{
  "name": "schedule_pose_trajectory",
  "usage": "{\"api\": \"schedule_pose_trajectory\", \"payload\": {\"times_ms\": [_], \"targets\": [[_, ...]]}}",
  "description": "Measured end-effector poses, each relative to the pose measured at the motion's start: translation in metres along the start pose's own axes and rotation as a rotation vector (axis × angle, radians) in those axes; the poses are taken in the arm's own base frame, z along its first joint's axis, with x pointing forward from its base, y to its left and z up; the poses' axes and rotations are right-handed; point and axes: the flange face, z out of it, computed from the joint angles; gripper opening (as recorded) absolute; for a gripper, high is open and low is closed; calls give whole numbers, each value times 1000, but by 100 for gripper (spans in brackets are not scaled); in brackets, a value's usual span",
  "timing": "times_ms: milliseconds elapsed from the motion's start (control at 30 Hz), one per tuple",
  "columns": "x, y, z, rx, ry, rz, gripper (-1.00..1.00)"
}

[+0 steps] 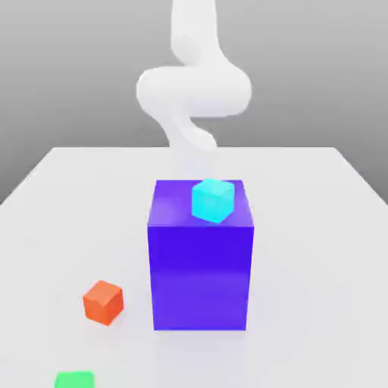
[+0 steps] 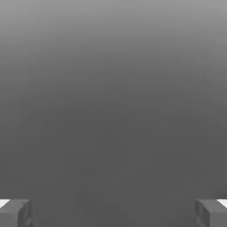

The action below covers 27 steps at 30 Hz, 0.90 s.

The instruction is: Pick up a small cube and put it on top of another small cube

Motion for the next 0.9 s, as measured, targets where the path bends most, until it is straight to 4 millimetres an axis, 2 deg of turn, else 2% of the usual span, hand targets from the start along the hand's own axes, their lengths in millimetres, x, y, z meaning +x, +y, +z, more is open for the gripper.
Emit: {"api": "schedule_pose_trajectory", "payload": {"times_ms": [233, 433, 533, 667, 900], "targets": [[47, 27, 106, -132, -83, 99, 0], [77, 72, 196, -244, -146, 187, 0], [88, 101, 240, -301, -175, 233, 0], [101, 153, 295, -382, -208, 304, 0], [98, 246, 387, -514, -277, 399, 0]]}}
